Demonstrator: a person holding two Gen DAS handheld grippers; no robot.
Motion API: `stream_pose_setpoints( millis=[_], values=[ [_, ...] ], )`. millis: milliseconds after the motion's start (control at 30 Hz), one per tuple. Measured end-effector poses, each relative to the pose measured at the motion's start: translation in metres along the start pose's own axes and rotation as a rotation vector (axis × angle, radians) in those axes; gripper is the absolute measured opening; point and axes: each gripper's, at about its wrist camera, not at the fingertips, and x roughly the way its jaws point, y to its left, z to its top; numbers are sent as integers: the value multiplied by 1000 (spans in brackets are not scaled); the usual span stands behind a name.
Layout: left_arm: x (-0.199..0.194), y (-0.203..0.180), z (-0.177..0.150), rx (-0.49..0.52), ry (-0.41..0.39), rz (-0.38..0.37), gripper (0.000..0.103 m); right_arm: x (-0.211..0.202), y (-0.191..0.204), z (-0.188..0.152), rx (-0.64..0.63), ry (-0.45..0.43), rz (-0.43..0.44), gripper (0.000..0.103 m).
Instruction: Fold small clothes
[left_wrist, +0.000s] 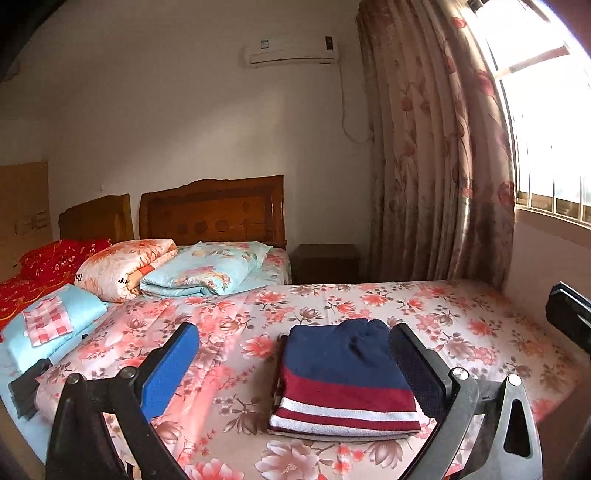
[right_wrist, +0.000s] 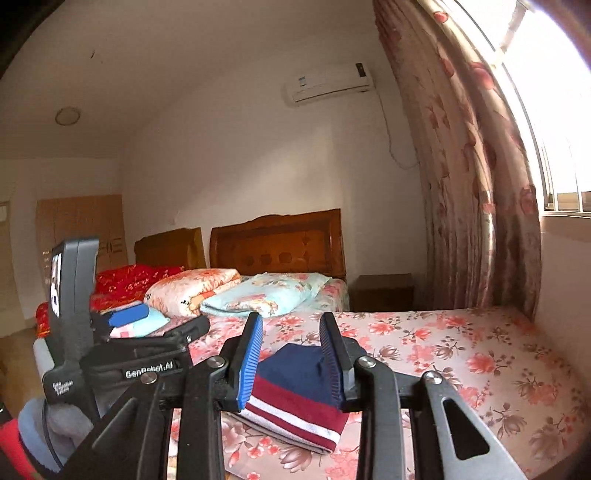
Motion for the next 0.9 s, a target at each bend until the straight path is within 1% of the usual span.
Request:
stream_pose_setpoints(
  millis=[100, 267, 333, 367, 467, 500, 567, 633, 700, 733, 900],
  values=[
    [3, -4, -3, 17, 9, 12, 103, 3, -3, -3, 13, 20, -7, 33],
    [3, -9, -7, 26, 18, -3, 103, 5, -2, -6, 9, 34, 2, 33],
    [7, -11, -11, 30, 34, -15, 103, 9, 0, -8, 3, 52, 1, 34],
    [11, -12, -13, 34, 52, -21, 103, 13, 1, -10, 1, 74, -3, 35],
    [24, -14, -25, 33, 113, -30, 103, 36, -1, -27, 7, 198, -26, 36],
    [27, -14, -29, 28, 131, -33, 103, 44, -2, -34, 13, 242, -43, 36],
    [35, -13, -36, 21, 169, -45, 103, 63, -8, -53, 34, 356, -91, 36],
    [40, -12, -42, 21, 195, -47, 103, 75, -16, -70, 80, 437, -105, 36],
    [45, -11, -49, 21, 218, -39, 103, 81, -24, -83, 130, 483, -105, 36],
    [46, -11, -52, 19, 227, -38, 103, 82, -27, -86, 139, 493, -108, 36],
    [51, -7, -62, 5, 259, -34, 103, 80, -29, -86, 127, 480, -119, 36]
  ],
)
